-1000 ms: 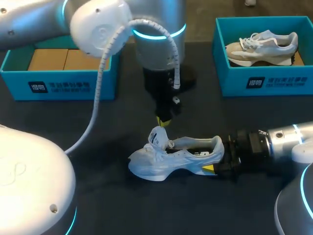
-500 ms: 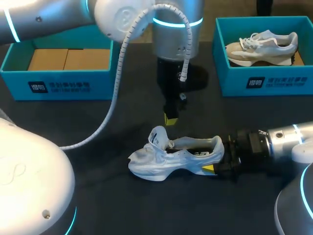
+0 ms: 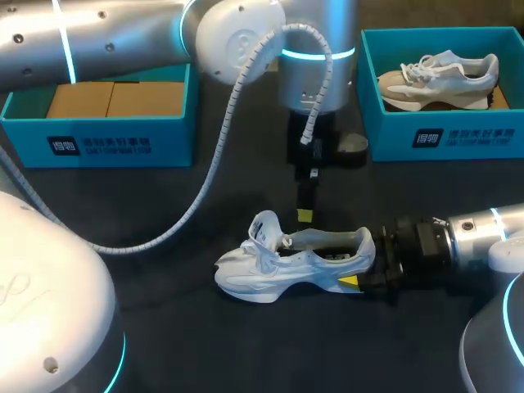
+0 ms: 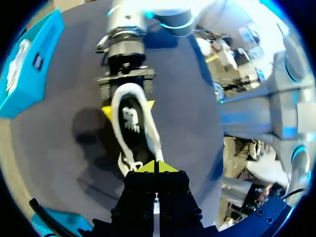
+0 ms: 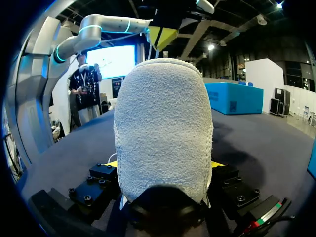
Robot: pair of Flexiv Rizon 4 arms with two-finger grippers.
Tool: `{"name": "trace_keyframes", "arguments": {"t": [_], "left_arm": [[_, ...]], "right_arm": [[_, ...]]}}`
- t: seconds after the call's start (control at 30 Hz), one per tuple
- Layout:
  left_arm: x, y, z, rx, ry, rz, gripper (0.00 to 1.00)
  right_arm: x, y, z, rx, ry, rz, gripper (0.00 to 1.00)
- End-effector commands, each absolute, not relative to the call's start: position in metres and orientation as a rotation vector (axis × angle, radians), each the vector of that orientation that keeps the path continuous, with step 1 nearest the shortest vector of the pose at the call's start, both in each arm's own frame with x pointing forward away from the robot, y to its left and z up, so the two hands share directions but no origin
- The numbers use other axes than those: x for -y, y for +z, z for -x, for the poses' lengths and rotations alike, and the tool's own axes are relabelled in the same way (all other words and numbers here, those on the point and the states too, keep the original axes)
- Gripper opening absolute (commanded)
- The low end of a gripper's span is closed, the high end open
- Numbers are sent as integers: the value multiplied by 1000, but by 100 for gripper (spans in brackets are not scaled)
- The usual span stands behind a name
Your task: Take the shoe out of the shoebox, open the shoe tongue, remove and reinsert the insole, then place the shoe into the shoebox
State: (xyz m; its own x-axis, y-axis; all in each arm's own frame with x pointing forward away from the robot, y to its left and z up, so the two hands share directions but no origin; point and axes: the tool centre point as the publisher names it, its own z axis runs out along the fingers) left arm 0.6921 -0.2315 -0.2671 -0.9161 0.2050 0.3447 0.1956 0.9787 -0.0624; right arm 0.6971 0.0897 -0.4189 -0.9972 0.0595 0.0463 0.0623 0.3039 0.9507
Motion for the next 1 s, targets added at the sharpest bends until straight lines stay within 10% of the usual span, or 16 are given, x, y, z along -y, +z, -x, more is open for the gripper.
{"name": "trace_keyframes", "arguments": {"t": [0.03, 1.0], "left_arm": [[224, -272, -696, 2751, 83, 297, 0], [249, -357, -686, 2740, 112, 235, 0]], "right_arm": [[-90, -419, -697, 2538, -1843, 120, 0], [-90, -419, -697, 2538, -1843, 120, 0]]}}
